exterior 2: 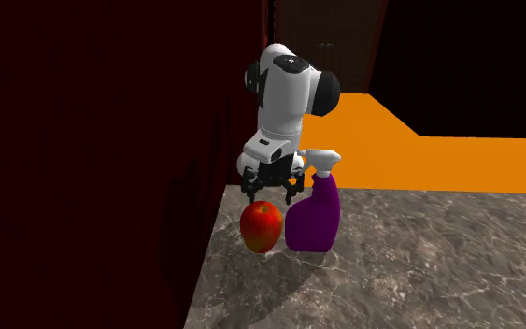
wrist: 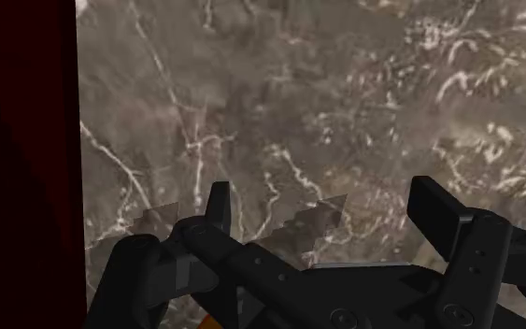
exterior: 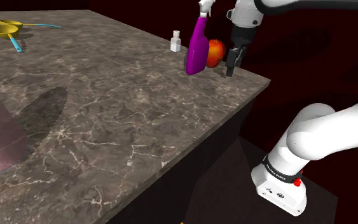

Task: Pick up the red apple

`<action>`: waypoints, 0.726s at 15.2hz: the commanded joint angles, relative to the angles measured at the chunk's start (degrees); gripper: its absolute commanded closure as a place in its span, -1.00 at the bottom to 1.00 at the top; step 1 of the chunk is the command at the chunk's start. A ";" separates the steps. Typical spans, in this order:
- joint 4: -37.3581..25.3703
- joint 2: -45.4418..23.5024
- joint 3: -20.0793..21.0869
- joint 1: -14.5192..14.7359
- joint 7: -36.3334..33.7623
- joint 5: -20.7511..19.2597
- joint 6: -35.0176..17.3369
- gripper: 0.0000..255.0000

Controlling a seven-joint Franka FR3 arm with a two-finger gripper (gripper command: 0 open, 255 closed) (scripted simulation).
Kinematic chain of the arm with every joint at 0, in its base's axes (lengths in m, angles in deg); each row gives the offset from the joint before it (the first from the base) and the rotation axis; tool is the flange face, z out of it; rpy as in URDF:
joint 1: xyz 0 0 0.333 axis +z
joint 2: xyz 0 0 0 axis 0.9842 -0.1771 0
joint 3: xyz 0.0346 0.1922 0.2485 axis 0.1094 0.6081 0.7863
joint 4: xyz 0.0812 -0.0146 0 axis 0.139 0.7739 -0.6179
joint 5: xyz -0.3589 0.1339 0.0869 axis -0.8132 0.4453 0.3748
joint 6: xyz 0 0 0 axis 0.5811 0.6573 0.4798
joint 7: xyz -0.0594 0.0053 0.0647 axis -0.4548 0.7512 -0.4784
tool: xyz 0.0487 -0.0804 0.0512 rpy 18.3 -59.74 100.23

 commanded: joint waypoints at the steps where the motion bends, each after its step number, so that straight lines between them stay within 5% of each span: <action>1: 0.00 0.00 0.00 0.00 0.00 0.00 0.00 -1.00; 11: -30.50 -19.47 0.23 -3.54 -7.02 1.45 12.68 -1.00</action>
